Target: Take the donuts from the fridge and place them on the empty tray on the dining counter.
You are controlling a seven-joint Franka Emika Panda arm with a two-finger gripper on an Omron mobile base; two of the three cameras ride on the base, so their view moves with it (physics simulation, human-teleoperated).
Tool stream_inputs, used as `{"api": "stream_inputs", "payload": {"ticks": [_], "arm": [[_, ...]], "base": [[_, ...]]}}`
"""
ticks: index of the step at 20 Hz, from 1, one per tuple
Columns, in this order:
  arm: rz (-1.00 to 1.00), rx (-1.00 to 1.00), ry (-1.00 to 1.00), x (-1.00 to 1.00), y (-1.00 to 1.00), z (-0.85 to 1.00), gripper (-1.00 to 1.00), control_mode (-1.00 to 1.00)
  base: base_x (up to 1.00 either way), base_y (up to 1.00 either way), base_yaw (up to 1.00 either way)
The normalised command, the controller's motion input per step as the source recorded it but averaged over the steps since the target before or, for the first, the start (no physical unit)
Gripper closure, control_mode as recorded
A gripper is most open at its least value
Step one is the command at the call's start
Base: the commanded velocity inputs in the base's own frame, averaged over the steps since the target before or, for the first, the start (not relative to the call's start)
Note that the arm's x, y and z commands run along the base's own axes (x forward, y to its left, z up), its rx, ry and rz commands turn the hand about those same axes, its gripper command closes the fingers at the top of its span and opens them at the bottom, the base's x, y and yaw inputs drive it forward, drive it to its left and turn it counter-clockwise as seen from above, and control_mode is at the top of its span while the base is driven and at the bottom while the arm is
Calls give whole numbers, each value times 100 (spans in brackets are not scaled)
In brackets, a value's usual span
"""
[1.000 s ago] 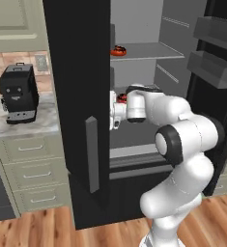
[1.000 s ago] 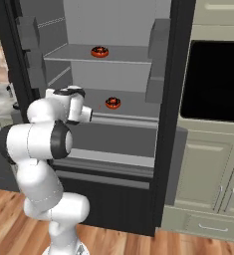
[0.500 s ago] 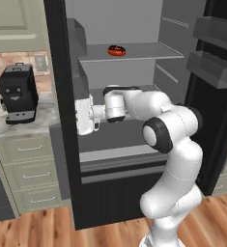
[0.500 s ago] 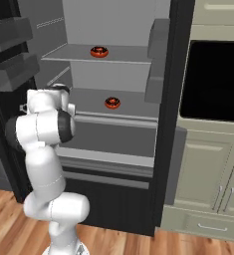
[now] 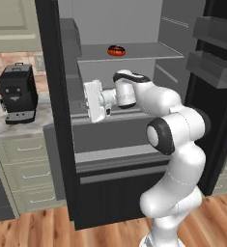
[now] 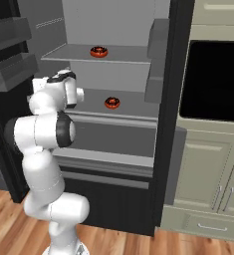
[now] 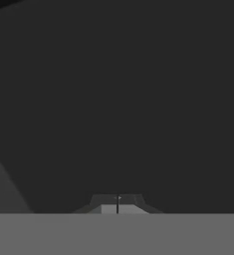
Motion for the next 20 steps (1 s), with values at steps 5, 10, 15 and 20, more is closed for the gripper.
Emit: {"api": "stream_inputs", "payload": {"ticks": [5,10,15,20], "arm": [[-6,-48,3,41,-100,28,100,-100],[-19,-65,-8,0,-100,-6,100,-100],[-21,-78,-27,-21,-75,-57,100,-100],[-3,-55,-66,-95,-73,-70,100,-100]], "base": [[0,0,0],[0,0,0],[0,0,0],[0,0,0]]}}
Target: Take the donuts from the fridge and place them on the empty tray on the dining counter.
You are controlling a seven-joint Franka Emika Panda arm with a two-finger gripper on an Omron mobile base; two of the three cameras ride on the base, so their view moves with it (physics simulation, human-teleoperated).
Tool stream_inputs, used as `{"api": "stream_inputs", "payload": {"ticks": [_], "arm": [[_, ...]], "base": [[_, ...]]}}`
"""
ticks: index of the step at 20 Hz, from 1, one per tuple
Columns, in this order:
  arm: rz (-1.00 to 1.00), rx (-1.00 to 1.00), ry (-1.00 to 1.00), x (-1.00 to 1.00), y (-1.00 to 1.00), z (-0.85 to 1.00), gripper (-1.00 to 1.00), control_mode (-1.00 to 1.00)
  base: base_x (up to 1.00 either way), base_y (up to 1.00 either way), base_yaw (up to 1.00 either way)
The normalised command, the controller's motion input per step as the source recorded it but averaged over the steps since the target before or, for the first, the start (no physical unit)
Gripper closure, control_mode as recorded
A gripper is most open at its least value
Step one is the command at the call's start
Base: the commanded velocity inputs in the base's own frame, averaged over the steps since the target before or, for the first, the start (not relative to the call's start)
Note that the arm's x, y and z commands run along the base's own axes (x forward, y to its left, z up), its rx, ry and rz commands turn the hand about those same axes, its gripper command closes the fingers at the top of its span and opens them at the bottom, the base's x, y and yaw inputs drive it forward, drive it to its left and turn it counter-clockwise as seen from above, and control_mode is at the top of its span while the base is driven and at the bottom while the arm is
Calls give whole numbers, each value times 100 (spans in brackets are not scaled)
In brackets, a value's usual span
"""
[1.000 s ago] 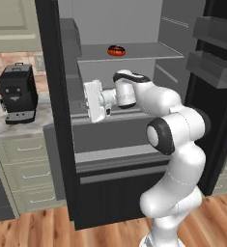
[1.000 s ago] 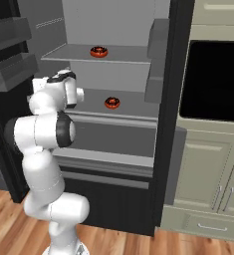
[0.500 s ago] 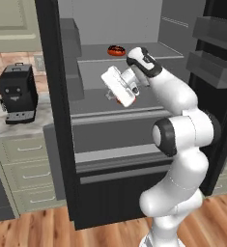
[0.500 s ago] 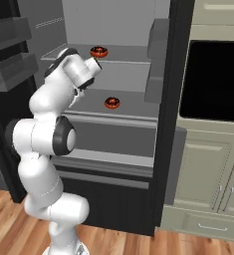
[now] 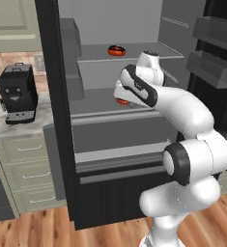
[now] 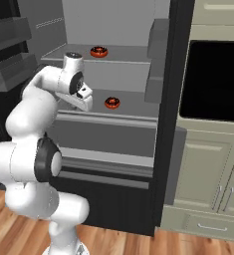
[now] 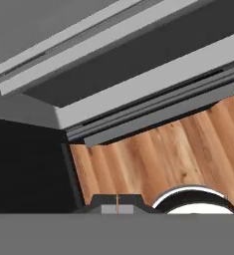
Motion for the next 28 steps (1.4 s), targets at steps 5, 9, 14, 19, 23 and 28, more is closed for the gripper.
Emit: {"api": "stream_inputs", "payload": {"ticks": [5,9,14,19,23,28], "arm": [[8,-9,-26,-86,-96,46,100,-100],[7,-5,-15,-66,-60,58,100,-100],[4,-27,-35,-57,10,37,-100,-100],[10,-1,-15,-57,-1,34,-100,-100],[6,1,-8,-82,-5,34,-100,-100],[0,-16,-6,-53,0,52,-100,-100]], "base": [[0,0,0],[0,0,0],[0,0,0],[0,0,0],[0,0,0],[0,0,0]]}}
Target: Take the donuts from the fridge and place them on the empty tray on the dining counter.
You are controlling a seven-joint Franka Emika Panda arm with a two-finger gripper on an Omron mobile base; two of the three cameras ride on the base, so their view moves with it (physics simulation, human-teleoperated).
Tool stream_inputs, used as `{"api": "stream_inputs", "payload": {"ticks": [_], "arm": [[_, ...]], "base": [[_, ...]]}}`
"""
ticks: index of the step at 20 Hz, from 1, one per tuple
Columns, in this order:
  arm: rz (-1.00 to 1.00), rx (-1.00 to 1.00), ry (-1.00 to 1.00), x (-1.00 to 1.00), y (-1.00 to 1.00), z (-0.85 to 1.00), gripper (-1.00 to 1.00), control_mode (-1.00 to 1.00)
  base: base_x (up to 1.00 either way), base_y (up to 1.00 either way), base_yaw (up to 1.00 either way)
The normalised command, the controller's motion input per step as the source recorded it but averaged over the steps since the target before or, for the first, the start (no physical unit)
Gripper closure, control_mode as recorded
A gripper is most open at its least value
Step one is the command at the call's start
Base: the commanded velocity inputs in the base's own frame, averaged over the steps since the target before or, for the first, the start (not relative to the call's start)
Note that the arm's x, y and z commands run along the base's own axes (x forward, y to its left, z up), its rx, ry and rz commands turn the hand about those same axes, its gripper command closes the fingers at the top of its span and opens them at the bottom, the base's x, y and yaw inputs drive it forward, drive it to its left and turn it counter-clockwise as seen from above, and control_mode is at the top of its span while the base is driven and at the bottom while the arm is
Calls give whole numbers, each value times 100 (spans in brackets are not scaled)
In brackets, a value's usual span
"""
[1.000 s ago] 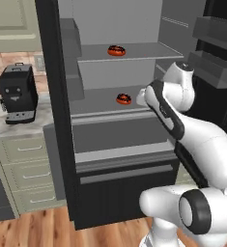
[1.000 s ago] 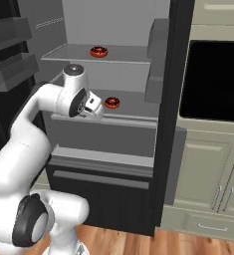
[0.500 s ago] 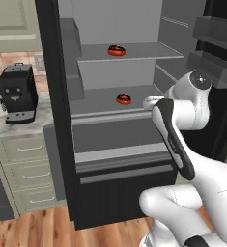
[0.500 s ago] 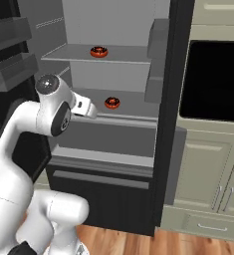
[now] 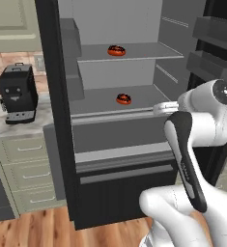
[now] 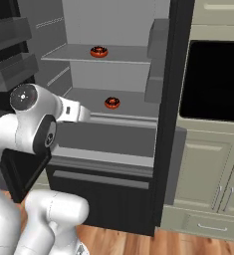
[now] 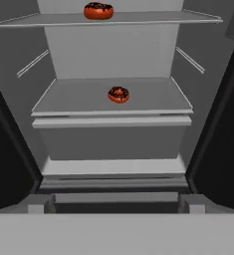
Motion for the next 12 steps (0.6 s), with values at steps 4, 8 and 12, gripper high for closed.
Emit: {"api": "stream_inputs", "payload": {"ticks": [4,8,12], "arm": [[0,-16,-7,-36,-2,30,-100,-100],[0,-10,-2,-11,0,7,-100,100],[0,0,0,0,0,0,-100,100]], "base": [[0,0,0],[0,0,0],[86,0,2]]}}
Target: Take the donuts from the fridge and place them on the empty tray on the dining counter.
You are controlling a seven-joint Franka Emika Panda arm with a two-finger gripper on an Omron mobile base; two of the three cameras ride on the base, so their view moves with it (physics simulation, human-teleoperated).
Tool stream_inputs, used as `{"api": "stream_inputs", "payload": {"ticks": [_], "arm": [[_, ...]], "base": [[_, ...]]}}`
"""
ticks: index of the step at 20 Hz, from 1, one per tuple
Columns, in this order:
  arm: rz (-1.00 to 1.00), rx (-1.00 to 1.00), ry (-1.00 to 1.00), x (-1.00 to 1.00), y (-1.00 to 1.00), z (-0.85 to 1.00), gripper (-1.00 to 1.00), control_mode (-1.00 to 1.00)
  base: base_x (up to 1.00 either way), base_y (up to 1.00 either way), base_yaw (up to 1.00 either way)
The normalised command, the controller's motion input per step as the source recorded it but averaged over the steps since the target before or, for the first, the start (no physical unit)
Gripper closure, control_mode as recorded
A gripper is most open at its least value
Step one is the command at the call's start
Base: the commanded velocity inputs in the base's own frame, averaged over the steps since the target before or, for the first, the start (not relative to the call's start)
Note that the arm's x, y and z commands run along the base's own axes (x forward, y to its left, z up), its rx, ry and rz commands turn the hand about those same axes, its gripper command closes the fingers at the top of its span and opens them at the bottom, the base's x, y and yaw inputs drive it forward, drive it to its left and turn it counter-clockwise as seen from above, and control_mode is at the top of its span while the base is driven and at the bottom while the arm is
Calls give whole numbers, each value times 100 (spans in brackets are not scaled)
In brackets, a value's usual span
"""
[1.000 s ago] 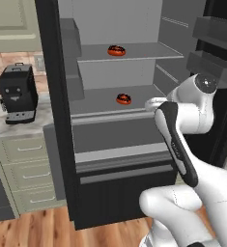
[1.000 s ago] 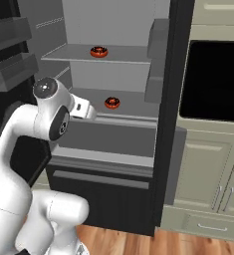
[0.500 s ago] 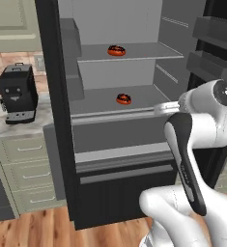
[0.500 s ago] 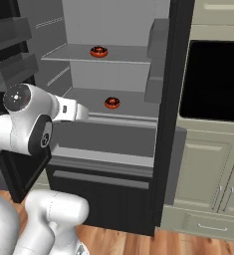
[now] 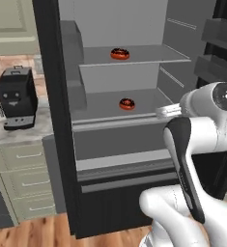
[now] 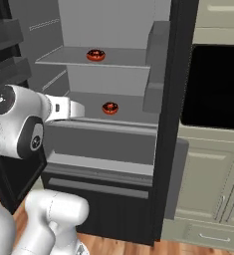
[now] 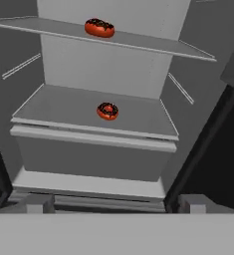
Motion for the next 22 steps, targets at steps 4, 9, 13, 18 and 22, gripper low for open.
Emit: {"api": "stream_inputs", "payload": {"ticks": [4,9,13,18,22], "arm": [[0,0,0,0,0,0,-100,100],[0,0,0,0,0,0,-100,100],[0,0,0,0,0,0,-100,100],[0,0,0,0,0,0,-100,100],[0,0,0,0,0,0,-100,100]], "base": [[100,-2,3],[100,-70,2],[100,-30,1],[74,96,3],[3,100,19]]}}
